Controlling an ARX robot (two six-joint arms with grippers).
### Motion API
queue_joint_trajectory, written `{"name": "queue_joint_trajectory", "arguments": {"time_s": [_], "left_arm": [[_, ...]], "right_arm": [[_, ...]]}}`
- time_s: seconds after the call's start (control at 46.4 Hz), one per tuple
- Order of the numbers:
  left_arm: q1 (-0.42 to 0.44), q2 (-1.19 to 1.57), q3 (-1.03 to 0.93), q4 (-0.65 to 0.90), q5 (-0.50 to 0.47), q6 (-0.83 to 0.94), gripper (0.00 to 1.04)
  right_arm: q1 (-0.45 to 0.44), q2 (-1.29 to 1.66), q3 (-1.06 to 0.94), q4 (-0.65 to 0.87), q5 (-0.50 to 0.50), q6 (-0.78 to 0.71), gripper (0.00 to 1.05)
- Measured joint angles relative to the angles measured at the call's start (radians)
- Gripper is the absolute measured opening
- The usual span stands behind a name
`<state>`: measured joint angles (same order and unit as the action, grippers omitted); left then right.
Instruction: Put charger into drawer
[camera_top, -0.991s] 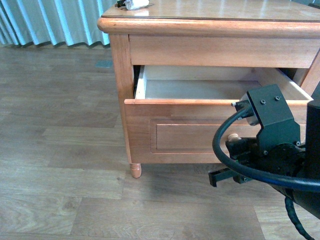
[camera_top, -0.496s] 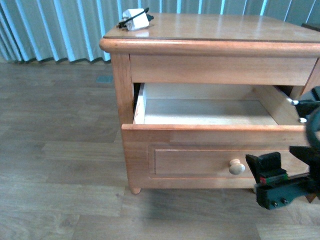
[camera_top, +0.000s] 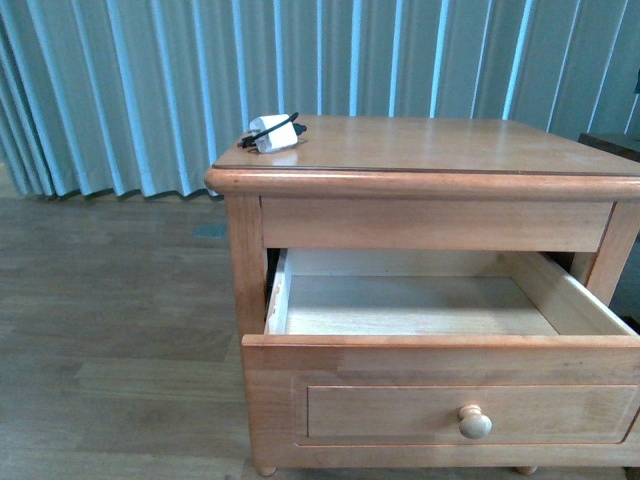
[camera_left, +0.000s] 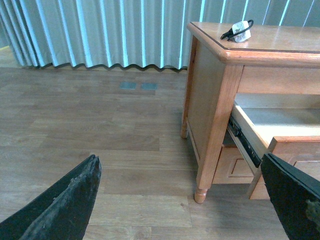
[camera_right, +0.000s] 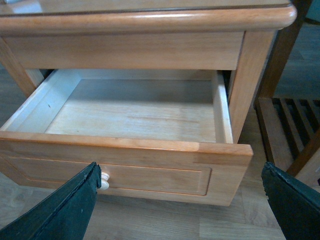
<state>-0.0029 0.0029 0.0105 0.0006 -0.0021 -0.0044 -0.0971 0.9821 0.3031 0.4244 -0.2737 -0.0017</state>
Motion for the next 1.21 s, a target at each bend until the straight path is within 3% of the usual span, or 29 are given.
{"name": "queue_joint_trajectory", "arguments": {"time_s": [0.237,0.496,1.207], "left_arm": [[0.0,0.0,0.0,0.0,0.0,0.0,0.99],[0.0,0.0,0.0,0.0,0.0,0.0,0.99],[0.0,0.0,0.0,0.0,0.0,0.0,0.99]], "right_arm": [[-0.187,-0.189,-0.008,-0.123,-0.13,0.01,0.96],[-0.371,-0.301,-0.086,-0.124,-0.278,0.002,0.96],[-0.388,-0.309,-0.093,-0.12,-0.285,-0.001,0.96]]}}
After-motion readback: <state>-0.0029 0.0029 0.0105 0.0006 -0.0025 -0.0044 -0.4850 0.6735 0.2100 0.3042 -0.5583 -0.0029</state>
